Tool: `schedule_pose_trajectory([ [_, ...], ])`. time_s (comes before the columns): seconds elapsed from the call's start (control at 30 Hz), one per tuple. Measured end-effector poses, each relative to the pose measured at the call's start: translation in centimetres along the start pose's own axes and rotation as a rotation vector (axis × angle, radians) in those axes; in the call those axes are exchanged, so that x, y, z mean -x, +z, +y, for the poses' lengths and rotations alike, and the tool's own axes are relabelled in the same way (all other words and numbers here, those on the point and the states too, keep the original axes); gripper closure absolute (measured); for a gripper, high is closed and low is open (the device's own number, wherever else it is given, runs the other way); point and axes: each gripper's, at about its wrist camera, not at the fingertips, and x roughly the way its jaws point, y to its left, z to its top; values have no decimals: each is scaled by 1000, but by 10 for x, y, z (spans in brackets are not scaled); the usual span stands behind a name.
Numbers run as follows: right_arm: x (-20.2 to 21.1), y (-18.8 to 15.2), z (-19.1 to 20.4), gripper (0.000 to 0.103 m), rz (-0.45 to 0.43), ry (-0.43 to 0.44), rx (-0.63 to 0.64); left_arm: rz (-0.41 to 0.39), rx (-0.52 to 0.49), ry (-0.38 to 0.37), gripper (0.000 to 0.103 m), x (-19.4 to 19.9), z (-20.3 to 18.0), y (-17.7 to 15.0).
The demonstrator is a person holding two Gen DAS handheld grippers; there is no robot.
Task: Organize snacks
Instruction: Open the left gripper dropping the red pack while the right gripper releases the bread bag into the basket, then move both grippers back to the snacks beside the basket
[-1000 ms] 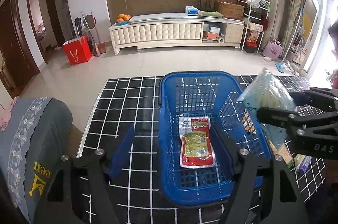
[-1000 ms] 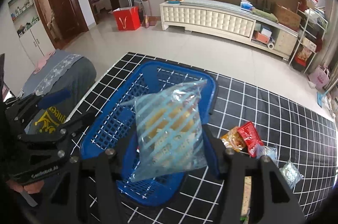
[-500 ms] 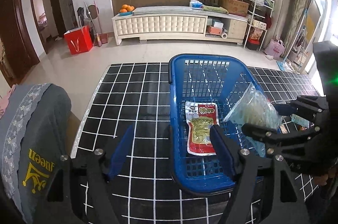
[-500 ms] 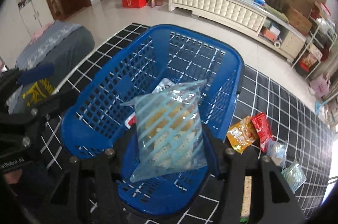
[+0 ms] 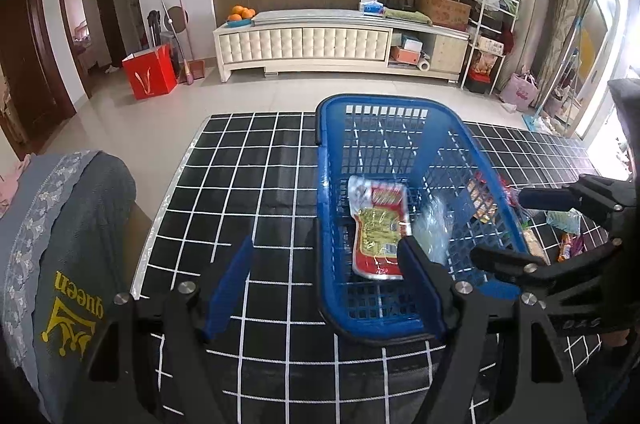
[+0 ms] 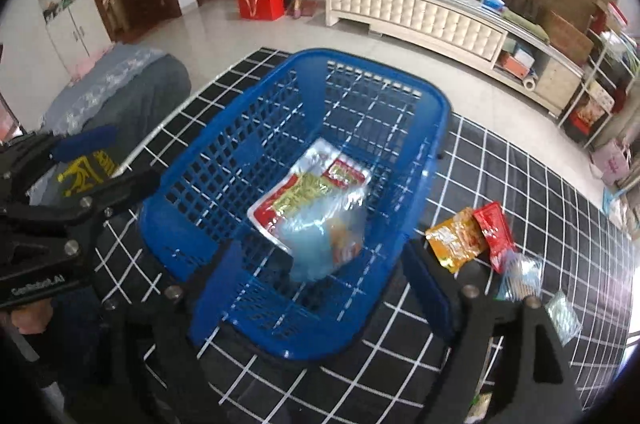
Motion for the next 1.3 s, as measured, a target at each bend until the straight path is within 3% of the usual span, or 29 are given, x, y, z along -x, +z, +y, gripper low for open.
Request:
schedule_pose_trajectory([
  [0.4,68,-33,-32,17,-85,-6,-97,-52,-98,-36,31,46,-64,0],
  [0.67,111,-68,-63,17,-149,-59,-158,-59,-152,-95,31,62,-113,-4],
  [0.93,133,-99,-105,17,-168,-92,-227,-37,-185,-166,31,59,-160,-10],
  [1.3,128,-130,-171,17,-120,-123,-282,14,-218,-250,26,31,-227,-13],
])
